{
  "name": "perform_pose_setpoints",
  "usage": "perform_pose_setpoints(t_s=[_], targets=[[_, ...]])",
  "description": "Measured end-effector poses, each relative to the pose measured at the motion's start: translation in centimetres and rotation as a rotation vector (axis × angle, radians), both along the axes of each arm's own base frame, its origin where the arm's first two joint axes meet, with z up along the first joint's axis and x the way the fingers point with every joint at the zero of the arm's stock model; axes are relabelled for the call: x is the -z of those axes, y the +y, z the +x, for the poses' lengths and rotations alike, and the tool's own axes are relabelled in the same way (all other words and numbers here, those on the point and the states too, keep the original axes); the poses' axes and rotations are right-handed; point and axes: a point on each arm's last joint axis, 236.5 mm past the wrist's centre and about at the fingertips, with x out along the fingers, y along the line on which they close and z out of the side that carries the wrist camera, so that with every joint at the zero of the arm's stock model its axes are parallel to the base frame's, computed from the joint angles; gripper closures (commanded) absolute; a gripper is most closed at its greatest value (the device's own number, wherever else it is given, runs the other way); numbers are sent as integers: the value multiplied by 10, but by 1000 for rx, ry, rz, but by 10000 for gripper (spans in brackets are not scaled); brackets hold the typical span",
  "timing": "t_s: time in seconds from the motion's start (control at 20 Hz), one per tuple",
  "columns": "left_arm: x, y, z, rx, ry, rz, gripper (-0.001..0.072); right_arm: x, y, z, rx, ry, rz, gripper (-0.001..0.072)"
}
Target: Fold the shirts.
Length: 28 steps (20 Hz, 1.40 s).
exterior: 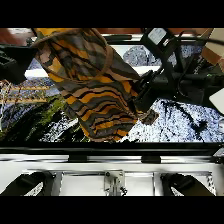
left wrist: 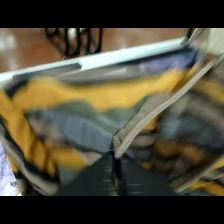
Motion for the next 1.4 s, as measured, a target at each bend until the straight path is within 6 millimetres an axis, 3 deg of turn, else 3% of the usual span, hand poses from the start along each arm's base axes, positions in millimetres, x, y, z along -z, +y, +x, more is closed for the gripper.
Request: perform_pose_setpoints(t_s=[0.05,0.3,0.5,0.6,0.8,0.9,1.05,1.2,1.4], targets=[[1,3,1,-10,4,11,76,-6,3,-4,-10,0,11,662],[-15,10,2,-37,-52,-5,74,-35,6,-12,14,-7,70,662],[-51,13,-7,-43,-166,-79,74,-63,-29,11,229,-49,100,662],[-65,16,-14,-45,-208,-103,75,-81,-70,29,409,-93,100,663],[-74,17,-18,-45,-237,-119,77,-111,-197,50,832,-176,69,662],[-74,17,-18,-44,-238,-120,77,-116,-268,46,1050,-191,47,662],[-73,17,-18,-43,-237,-119,76,-114,-364,19,1346,-178,22,662],[-68,16,-19,-38,-215,-107,76,-106,-424,-15,1545,-138,23,661],[-54,13,-21,-25,-166,-82,109,-101,-462,-36,1661,-120,68,662]])
